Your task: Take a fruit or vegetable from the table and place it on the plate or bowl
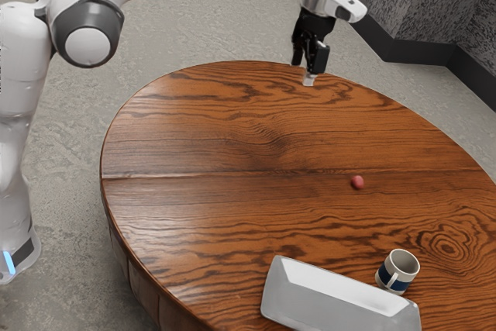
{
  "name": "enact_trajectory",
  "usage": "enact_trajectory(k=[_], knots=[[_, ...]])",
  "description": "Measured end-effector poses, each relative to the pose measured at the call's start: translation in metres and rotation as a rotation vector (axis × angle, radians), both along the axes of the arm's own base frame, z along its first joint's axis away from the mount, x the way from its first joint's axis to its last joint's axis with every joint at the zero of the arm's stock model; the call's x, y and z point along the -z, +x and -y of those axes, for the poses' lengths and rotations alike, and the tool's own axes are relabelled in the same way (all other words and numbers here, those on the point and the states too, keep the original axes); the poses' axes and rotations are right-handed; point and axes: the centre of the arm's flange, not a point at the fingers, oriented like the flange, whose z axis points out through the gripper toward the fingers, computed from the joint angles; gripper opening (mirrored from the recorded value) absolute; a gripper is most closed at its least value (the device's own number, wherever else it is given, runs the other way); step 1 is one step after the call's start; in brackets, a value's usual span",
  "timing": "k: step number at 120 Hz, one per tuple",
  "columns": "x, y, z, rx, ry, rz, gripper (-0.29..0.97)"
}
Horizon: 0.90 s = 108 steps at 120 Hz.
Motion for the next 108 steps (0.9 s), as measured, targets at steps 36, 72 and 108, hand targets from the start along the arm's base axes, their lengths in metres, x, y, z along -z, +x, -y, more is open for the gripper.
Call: enact_trajectory(k=[36, 72, 108], knots=[[0.008, 0.002, -0.035, -0.006, -0.015, -0.006, 0.67], [0.051, 0.027, -0.006, 0.434, 0.028, 0.047, 0.67], [0.128, 0.087, 0.036, 0.833, 0.097, 0.212, 0.67]])
